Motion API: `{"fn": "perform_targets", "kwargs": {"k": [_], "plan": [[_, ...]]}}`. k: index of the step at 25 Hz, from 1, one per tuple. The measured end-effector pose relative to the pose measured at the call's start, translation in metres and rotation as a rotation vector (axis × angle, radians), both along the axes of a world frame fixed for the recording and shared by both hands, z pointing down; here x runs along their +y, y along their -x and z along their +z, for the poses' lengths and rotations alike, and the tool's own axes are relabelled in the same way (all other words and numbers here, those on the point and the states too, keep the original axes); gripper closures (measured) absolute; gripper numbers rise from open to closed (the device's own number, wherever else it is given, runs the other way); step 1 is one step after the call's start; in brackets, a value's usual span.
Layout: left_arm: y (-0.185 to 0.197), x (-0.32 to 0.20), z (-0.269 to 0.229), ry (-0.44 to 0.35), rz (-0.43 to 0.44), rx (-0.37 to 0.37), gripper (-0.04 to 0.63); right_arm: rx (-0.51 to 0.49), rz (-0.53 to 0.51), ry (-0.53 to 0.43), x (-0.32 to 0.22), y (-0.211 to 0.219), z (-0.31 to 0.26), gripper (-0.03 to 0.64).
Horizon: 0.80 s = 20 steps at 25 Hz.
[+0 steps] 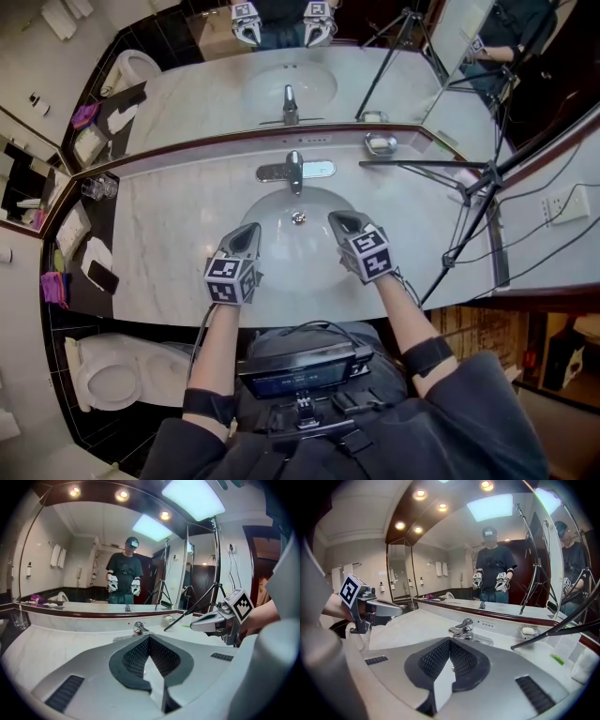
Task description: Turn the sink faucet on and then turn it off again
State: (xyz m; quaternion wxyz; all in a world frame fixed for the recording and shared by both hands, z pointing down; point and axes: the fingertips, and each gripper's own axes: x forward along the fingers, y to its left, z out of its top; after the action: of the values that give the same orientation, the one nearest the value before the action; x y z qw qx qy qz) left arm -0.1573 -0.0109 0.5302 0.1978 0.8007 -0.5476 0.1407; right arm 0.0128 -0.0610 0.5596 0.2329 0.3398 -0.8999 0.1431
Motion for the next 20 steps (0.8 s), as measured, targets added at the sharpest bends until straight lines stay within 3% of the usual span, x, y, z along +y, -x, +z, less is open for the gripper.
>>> {"fn": "perform_targets", "kwargs": {"k": [13, 16, 20], "plan": [[0.001, -0.015, 0.003, -0.013, 0.018, -0.078, 0.595, 0.0, -0.018, 0.025, -0.009, 0.012, 0.005, 0.598], [-0.011, -0.023, 0.004, -0.016, 0.087, -0.175, 0.58, -0.005, -0.01, 0.042, -0.01, 0.014, 0.005, 0.598], [-0.029, -0.041, 0.021, -0.054, 0.215, -0.377, 0.489, -0.003, 0.004, 0.06, -0.01, 0.012, 0.012, 0.598]]}}
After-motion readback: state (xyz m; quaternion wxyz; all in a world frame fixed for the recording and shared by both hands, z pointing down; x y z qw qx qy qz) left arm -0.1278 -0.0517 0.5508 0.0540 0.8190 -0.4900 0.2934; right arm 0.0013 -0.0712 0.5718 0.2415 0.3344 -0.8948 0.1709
